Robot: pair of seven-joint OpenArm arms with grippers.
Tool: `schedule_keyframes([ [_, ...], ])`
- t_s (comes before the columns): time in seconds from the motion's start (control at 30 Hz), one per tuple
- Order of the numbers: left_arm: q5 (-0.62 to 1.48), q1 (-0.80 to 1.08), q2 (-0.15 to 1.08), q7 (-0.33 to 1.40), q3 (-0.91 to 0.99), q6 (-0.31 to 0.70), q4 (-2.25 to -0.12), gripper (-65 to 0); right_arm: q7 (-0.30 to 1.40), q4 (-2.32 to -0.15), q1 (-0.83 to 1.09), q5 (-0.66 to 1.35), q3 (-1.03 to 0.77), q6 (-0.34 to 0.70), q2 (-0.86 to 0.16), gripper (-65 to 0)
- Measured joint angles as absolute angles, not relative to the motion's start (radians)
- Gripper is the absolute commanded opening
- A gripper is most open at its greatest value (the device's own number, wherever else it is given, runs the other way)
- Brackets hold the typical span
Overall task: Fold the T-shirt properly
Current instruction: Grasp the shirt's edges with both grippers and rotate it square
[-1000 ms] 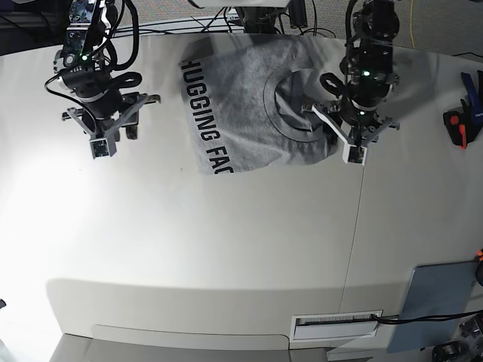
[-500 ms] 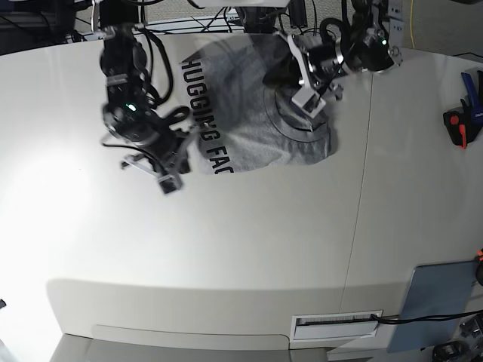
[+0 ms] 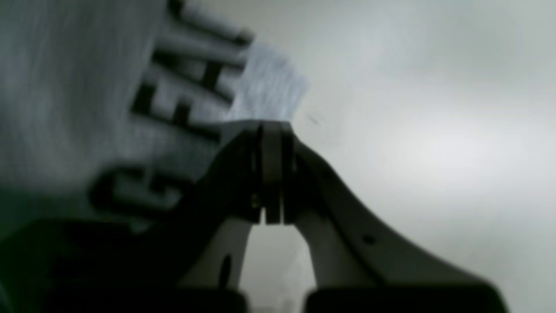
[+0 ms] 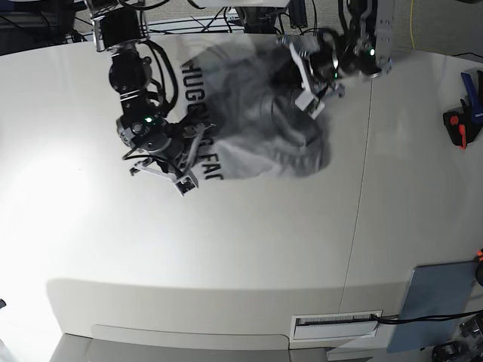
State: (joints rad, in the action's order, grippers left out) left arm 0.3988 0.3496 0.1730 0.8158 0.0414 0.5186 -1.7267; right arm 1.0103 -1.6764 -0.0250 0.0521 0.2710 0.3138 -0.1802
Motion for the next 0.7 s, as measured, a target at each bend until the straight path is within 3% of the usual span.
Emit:
schedule_keyframes([
  [0.17, 0.325, 0.230, 0.201, 0.680, 0.041, 0.459, -1.624, -65.0, 1.011, -1.676, 0.004, 0.051, 0.269, 0.279, -0.261, -65.0],
  [0.37, 0.241, 0.110, 0.226, 0.611, 0.042, 0.435, -1.549, -65.0, 0.974, -1.738, 0.106, 0.056, 0.270, 0.281, -0.278, -65.0],
  [0.5, 0.281, 0.054, 0.246, 0.651, 0.044, 0.416, -1.547, -65.0, 0.962, -1.842, 0.155, 0.070, 0.273, 0.284, -0.277, -65.0],
  [0.7, 0.416, 0.064, 0.262, 0.730, 0.045, 0.469, -1.670, -65.0, 0.904, -1.875, 0.115, 0.056, 0.253, 0.203, -0.277, -65.0],
])
